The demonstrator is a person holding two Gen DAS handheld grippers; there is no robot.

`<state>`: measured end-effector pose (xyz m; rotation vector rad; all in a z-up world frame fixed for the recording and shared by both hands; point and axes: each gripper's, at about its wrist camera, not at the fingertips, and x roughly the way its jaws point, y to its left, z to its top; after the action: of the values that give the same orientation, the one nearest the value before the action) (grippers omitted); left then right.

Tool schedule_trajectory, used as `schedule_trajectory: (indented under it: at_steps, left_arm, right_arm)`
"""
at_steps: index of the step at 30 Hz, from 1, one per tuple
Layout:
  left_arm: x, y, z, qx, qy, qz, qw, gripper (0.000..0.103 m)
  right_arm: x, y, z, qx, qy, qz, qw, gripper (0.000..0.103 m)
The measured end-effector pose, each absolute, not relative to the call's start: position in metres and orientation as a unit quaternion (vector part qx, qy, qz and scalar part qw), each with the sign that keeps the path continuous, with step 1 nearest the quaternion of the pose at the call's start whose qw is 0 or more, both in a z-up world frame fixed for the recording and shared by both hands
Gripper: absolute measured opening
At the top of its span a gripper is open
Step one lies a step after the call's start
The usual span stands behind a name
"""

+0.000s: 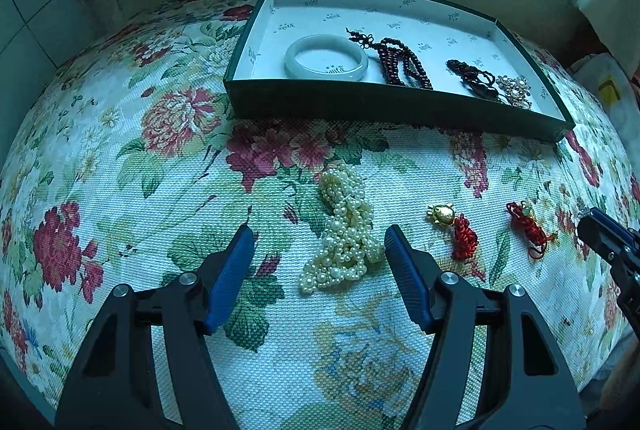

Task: Organize jewelry
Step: 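Grasp the silver brooch with the right tool, then close the left tool on the pearl strand while the right tool holds the silver brooch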

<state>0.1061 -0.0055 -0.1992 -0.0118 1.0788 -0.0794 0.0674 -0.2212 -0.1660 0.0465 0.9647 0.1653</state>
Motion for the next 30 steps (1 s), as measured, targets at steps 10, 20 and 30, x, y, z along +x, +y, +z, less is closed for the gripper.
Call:
schedule_trajectory:
  at_steps: [10,20,30]
  left_arm:
    - [0.100,-0.015,-0.197,0.019,0.502,-0.057,0.863,0.025]
    - [0.095,-0.012,-0.193,-0.003,0.501,-0.071,0.862,0.015]
    - [0.095,-0.013,-0.183,-0.007,0.492,-0.073,0.867,0.014]
  right_arm:
    - [0.073,-0.226,-0.174,0.031,0.468,0.077,0.880,0.013]
    - [0.072,-0.225,-0.175,0.032,0.468,0.077,0.880,0.013]
    - [0.072,-0.221,-0.174,0.032,0.467,0.079,0.880,0.013]
